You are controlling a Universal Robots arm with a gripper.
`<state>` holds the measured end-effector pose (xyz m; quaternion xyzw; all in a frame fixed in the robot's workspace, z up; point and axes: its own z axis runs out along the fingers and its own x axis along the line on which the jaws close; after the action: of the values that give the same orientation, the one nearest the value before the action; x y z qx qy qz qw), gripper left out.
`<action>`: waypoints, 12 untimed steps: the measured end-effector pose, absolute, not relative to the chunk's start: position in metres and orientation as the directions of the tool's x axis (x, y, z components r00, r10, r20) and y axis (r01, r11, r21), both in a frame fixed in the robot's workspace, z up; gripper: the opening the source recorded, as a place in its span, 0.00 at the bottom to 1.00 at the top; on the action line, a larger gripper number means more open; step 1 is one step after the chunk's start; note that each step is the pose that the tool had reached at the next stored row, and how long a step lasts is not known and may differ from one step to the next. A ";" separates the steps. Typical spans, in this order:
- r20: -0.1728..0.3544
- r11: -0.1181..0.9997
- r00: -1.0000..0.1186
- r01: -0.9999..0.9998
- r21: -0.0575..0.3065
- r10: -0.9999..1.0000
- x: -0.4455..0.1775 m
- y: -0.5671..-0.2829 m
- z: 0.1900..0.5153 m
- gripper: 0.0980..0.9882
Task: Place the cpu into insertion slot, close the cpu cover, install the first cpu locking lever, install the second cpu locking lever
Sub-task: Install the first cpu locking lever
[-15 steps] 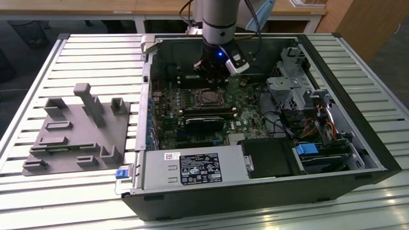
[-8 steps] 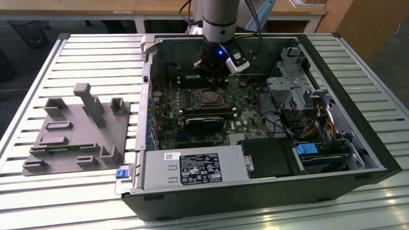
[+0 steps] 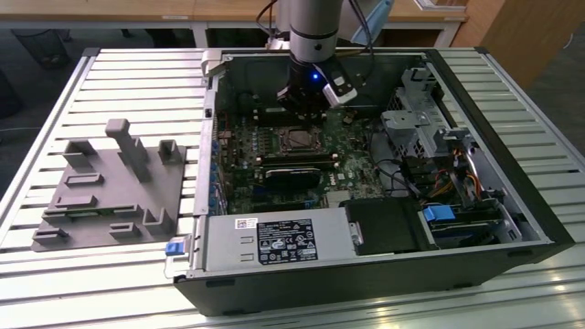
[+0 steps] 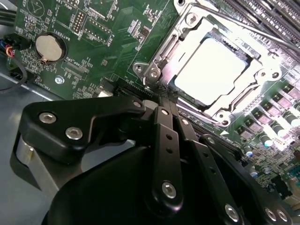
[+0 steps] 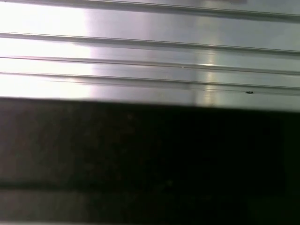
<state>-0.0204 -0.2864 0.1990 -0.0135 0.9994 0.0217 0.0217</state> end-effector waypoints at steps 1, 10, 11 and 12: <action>-0.044 0.999 -0.999 -0.028 0.041 -0.026 -0.020 -0.286 0.198 0.01; -0.044 0.999 -0.999 -0.028 0.037 -0.026 -0.020 -0.284 0.195 0.01; -0.044 0.999 -0.999 -0.028 0.038 -0.026 -0.020 -0.284 0.195 0.01; -0.044 0.999 -0.999 -0.028 0.038 -0.026 -0.020 -0.284 0.195 0.01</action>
<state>-0.0203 -0.2843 0.1955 -0.0136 0.9995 0.0192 0.0216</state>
